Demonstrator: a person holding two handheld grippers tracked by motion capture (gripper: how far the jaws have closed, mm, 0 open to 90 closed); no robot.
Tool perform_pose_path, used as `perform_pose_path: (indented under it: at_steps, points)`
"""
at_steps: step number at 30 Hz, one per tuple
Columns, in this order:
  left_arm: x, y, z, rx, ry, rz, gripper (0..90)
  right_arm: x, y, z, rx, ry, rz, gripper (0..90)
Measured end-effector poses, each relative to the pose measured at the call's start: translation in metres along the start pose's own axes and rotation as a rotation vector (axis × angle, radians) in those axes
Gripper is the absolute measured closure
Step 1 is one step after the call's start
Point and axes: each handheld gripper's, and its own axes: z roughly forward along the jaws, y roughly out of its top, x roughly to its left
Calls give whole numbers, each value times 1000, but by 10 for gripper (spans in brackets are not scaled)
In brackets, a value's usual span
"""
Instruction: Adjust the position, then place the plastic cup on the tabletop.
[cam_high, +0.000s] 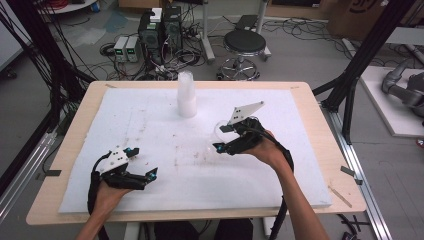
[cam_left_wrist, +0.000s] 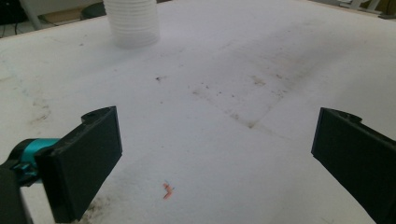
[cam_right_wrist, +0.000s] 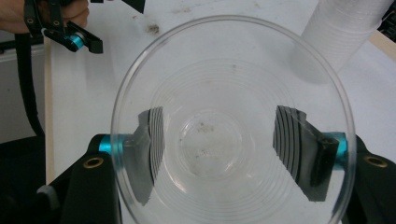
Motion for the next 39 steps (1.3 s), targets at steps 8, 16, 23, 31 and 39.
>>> perform_pose_path:
  at_steps: [8, 16, 23, 31, 39]
  points:
    - [4, -6, -4, -44, 21, -28, 17, 0, 3, 1, 22, -21, 0, 348]
    - [5, -7, -3, -54, 10, -39, 17, -1, 3, 2, 25, -24, 5, 348]
    - [6, -9, -3, -62, 9, -47, 17, -3, 3, 4, 32, -38, 8, 348]
    - [6, -9, -3, -59, 10, -49, 17, -8, 5, 20, 86, -75, 18, 348]
    - [7, -10, -4, -70, -4, -52, 17, -4, 11, 53, 153, -76, 1, 346]
